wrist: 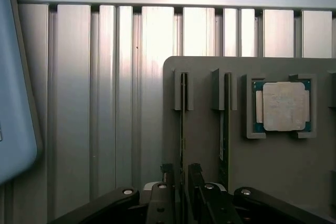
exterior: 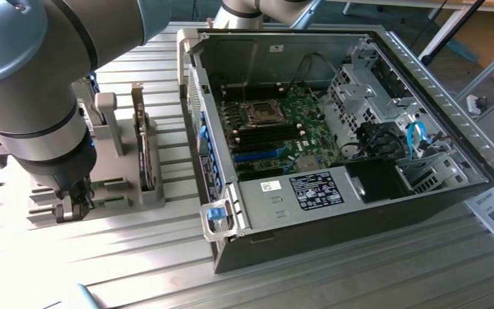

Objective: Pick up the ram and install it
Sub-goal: 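Pick up the ram and move it above insertion slot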

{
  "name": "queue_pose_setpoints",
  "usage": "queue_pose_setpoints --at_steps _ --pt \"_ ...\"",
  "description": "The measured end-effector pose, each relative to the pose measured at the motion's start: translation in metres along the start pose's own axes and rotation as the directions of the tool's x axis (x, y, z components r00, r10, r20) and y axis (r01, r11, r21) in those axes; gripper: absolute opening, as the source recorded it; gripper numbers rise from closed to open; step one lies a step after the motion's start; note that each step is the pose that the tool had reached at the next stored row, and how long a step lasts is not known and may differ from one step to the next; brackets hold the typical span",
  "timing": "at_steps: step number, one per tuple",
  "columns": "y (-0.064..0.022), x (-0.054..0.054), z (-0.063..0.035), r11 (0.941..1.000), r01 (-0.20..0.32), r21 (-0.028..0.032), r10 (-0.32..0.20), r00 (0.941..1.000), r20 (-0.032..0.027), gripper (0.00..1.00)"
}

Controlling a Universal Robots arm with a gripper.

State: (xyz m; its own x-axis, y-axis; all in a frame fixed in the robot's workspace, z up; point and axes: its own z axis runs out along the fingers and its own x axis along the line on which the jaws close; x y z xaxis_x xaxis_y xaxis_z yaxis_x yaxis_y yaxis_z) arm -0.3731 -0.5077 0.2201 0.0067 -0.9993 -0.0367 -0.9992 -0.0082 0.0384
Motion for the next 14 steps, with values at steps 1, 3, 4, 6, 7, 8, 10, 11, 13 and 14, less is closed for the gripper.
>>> queue_pose_setpoints --at_steps 1,3,4,6,7,8,10,11,13,14 --pt "0.0 0.0 0.0001 1.0 0.0 0.0002 0.0 1.0 0.0002 0.25" --pt "0.0 0.0 0.0002 1.0 0.0 0.0002 0.0 1.0 0.0002 0.25" --pt "-0.0001 0.0 0.0002 1.0 0.0 0.0003 0.0 1.0 0.0003 0.25" --pt "-0.0014 0.0 0.0003 1.0 0.0 0.0002 0.0 1.0 0.0002 0.25" --pt "-0.0019 0.0 0.0003 1.0 0.0 0.0004 0.0 1.0 0.0003 0.25" --pt "-0.0027 0.0 0.0003 1.0 0.0 0.0003 0.0 1.0 0.0002 0.25" --pt "-0.0036 0.0 0.0003 1.0 0.0 0.0002 0.0 1.0 0.0002 0.25" --pt "-0.0041 0.0 0.0003 1.0 0.0 0.0003 0.0 1.0 0.0002 0.25" --pt "-0.0051 0.0 0.0004 1.0 0.0 0.0003 0.0 1.0 0.0002 0.25" --pt "-0.0052 0.0 0.0004 1.0 0.0 0.0003 0.0 1.0 0.0003 0.25"
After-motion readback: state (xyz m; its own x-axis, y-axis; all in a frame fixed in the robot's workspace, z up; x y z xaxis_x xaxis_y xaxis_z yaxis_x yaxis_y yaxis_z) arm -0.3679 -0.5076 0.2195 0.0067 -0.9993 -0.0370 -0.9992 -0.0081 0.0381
